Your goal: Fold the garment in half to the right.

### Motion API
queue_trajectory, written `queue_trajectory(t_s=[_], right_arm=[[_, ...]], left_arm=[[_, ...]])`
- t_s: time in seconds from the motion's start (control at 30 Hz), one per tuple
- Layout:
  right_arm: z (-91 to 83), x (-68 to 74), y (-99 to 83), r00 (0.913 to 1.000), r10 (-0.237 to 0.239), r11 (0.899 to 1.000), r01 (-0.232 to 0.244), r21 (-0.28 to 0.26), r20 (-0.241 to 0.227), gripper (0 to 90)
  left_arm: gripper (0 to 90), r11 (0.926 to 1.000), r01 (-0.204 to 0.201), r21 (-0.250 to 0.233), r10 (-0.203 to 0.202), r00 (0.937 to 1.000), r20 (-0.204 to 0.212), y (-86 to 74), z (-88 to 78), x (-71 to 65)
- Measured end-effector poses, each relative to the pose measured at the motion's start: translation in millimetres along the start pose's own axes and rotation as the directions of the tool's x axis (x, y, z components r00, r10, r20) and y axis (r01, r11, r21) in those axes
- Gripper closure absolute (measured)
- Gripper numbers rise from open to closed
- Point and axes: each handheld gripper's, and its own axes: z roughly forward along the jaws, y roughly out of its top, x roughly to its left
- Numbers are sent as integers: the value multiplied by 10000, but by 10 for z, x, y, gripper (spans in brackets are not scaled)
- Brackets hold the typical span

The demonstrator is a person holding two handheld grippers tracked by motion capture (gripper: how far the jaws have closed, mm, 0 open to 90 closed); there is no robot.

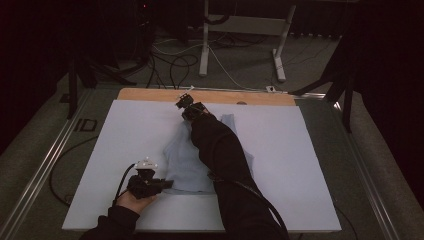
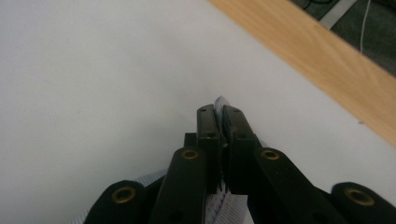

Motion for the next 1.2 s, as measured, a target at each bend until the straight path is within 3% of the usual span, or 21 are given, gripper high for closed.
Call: queue_trajectory(t_s=[0.3, 0.73, 1.2], right_arm=[[-210, -57, 46, 9999, -162, 9987, 164, -475, 42, 873], [-419, -177, 39, 9999, 132, 9959, -140, -893, -99, 873], [-707, -369, -32, 9993, 375, 9882, -385, -1480, -95, 873]], left_arm=[[861, 9993, -284, -238, 283, 9996, -38, 85, -30, -131], [861, 9976, -610, -333, 613, 9981, 77, 228, -50, -281], [861, 9914, -1221, -466, 1237, 9918, 319, 434, -12, -531]])
